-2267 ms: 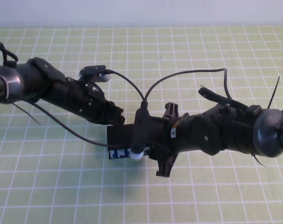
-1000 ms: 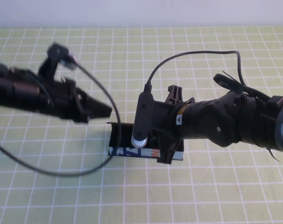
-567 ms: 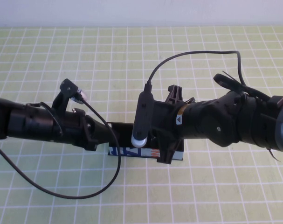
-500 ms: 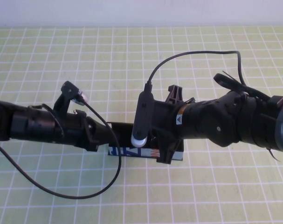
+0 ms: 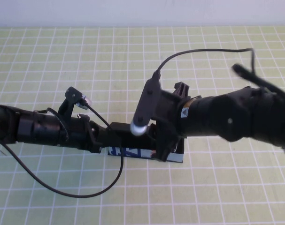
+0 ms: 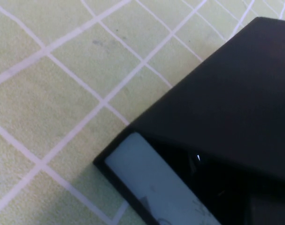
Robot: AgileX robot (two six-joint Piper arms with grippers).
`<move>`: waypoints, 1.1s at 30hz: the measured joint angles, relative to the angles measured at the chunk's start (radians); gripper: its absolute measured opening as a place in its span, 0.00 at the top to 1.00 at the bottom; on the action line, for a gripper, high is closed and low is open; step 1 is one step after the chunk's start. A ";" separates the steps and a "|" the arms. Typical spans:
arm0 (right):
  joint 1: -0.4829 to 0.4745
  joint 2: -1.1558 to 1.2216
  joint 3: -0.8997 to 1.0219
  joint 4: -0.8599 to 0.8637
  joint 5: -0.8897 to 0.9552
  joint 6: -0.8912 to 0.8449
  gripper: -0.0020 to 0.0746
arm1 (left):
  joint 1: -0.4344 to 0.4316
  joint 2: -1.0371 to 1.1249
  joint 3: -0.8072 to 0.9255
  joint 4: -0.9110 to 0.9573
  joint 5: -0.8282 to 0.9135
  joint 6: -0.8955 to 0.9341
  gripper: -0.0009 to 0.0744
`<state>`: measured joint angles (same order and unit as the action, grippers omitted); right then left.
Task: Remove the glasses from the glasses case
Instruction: Pick up the glasses from the glasses case
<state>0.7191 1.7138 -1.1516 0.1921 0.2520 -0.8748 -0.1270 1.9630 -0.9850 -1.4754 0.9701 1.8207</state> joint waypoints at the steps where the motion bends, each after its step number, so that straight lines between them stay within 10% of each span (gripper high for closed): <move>1: 0.002 -0.023 0.002 0.054 0.015 0.002 0.65 | 0.000 0.000 0.000 0.000 0.000 0.000 0.99; 10: 0.006 -0.091 0.002 0.308 0.272 0.253 0.97 | 0.000 0.001 0.000 0.000 0.000 0.002 0.99; 33: -0.143 0.200 -0.257 0.089 0.227 0.600 0.99 | 0.000 0.001 0.000 -0.002 0.002 0.002 0.99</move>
<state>0.5757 1.9138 -1.4083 0.2809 0.4793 -0.2752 -0.1270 1.9638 -0.9850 -1.4773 0.9719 1.8231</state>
